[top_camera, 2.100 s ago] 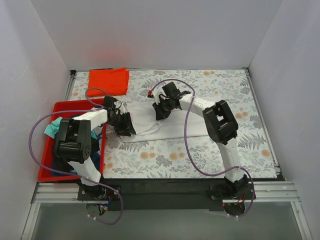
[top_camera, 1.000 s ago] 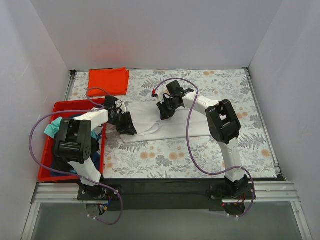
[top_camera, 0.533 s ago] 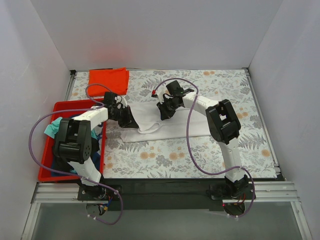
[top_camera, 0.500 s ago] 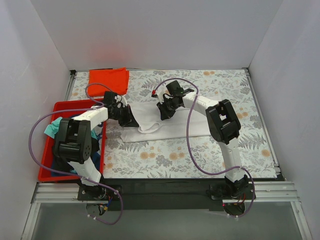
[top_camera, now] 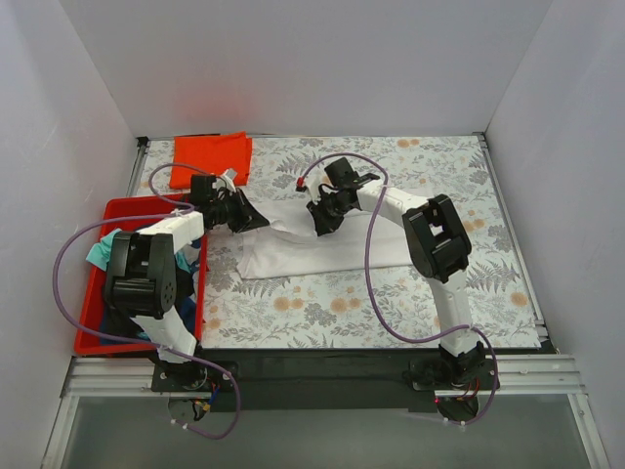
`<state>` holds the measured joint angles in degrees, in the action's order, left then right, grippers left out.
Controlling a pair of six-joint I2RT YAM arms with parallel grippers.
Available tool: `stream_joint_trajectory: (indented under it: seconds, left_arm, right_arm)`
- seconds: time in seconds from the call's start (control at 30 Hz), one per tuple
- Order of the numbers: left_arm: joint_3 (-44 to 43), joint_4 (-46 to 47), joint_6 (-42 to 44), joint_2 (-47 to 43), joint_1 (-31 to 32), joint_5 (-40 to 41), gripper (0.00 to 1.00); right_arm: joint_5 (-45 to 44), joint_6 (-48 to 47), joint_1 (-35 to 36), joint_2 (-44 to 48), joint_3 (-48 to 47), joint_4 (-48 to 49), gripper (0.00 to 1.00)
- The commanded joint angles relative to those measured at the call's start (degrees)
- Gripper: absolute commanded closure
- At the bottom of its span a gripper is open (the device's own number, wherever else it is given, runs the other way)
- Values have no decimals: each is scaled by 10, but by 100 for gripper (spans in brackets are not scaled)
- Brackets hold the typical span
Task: Fold and stack the t-shirts
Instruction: Fold the tshirt
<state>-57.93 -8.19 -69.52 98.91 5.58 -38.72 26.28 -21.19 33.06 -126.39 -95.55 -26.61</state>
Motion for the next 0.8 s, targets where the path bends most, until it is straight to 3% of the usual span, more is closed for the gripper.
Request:
stream_joint_trajectory:
  seconds: [0.0, 0.23, 0.4, 0.63, 0.77]
  left_arm:
    - [27, 108, -56, -16, -10, -6, 100]
    - [28, 161, -63, 12, -15, 21, 100]
    - [9, 141, -29, 10, -15, 34, 76]
    - [-10, -5, 86, -72, -9, 91, 70]
    - [-29, -126, 181, -98, 60, 175, 72]
  right_arm:
    - [-11, -10, -4, 37, 18, -27, 88]
    - [-25, -13, -29, 63, 17, -52, 88]
    - [-11, -14, -39, 87, -2, -78, 83]
    - [-40, -25, -64, 113, -18, -105, 80]
    - [-80, -50, -109, 130, -29, -114, 79]
